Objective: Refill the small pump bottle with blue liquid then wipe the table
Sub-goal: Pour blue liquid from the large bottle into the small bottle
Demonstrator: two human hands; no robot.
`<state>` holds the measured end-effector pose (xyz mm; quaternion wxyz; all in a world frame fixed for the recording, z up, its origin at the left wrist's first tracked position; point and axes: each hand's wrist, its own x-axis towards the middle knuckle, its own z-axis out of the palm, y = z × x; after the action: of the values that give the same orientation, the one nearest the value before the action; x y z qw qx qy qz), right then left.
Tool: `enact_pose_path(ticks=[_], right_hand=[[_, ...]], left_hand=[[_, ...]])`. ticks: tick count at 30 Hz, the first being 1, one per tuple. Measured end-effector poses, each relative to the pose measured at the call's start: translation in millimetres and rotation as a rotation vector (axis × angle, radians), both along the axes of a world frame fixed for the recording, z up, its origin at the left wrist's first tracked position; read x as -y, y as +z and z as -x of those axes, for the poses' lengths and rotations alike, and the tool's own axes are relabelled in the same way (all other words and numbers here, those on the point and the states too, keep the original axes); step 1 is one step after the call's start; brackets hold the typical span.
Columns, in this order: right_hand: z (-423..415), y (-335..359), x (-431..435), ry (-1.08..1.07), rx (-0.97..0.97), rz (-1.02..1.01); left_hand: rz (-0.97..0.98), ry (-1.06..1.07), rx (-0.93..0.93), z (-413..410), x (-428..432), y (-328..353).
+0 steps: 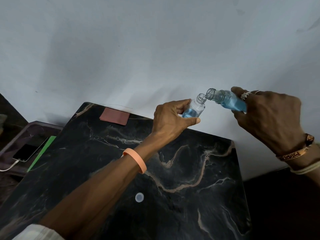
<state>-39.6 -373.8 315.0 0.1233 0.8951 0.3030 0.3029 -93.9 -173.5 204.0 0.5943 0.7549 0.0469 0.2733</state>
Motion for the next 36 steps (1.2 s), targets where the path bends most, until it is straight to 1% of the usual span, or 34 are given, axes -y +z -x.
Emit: enact_pose_path(ticks=[5,16,25,36], right_hand=[[1.1,-0.4,-0.1,-0.01,-0.01,0.011],[1.9,0.6,-1.0,-0.022,-0.022,0.014],[2.8,0.2,-2.6,-0.028,-0.021,0.013],[1.5,-0.4,-0.6,-0.017,-0.012,0.014]], left_hand=[[-0.015,0.003,-0.014,0.6,-0.2,0.4],[0.026,0.02,-0.054,-0.7,0.7,-0.4],[0.011,0.003,-0.032,0.7,-0.3,0.0],[0.03,0.006,-0.048,-0.4,0.8,-0.5]])
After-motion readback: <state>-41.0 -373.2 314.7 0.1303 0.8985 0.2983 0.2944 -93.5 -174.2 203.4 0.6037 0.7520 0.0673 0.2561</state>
